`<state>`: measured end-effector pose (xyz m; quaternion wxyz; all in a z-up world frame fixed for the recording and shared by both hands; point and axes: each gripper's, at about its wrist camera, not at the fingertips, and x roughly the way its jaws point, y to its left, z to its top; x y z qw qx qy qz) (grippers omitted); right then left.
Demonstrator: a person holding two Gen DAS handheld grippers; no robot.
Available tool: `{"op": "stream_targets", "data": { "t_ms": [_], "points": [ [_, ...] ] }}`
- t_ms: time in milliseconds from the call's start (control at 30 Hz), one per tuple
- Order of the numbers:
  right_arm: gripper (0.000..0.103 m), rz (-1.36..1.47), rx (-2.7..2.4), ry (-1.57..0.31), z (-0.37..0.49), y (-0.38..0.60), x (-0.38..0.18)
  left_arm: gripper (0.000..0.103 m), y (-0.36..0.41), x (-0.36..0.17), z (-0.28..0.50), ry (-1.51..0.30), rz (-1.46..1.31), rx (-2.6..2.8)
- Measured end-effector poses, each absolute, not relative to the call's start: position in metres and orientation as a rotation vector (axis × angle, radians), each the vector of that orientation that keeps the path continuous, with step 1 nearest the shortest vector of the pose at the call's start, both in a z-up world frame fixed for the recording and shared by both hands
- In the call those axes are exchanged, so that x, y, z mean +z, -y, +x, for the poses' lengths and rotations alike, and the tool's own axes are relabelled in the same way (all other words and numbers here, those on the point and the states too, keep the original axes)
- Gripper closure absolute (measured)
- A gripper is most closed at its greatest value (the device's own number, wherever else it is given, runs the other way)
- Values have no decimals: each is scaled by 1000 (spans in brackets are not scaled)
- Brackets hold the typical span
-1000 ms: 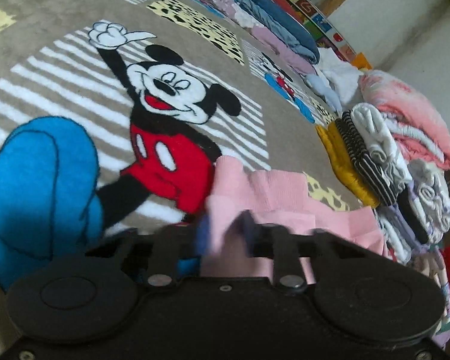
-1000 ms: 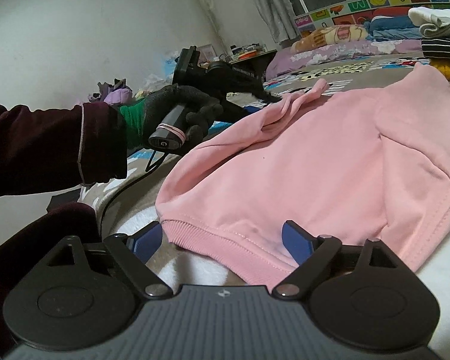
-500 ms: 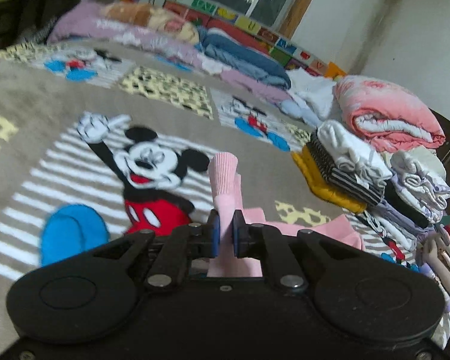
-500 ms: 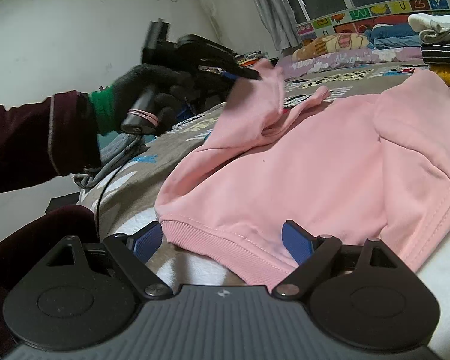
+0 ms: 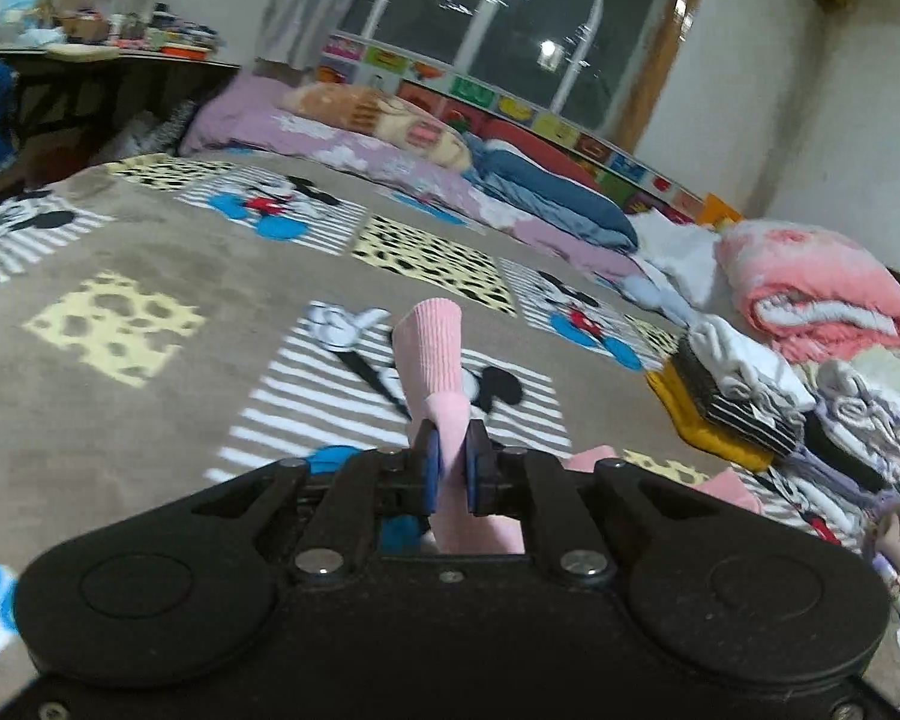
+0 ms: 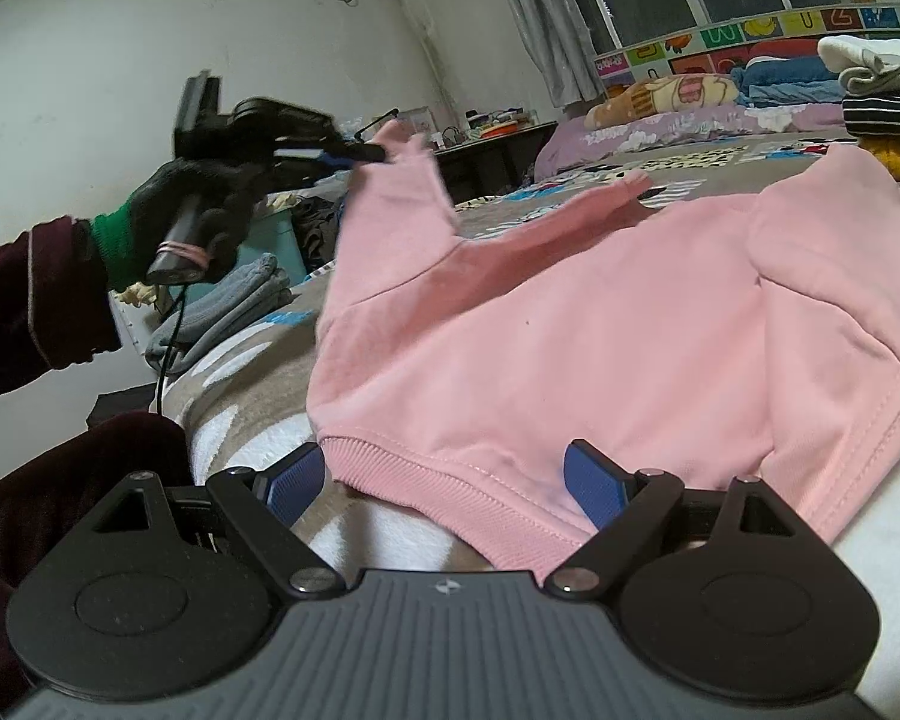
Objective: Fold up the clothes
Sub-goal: 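Pull the sleeve outward from the body with the left gripper, then release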
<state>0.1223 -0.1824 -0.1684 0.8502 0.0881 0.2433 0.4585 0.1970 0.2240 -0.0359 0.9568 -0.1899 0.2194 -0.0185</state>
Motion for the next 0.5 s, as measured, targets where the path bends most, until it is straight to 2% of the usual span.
{"op": "stream_targets", "data": {
  "t_ms": [267, 500],
  "points": [
    [16, 168, 958, -511, 124, 180, -169, 97, -256, -45, 166, -430, -410, 31],
    [16, 155, 951, -511, 124, 178, -169, 97, -276, -78, 154, -475, -446, 99]
  ]
}}
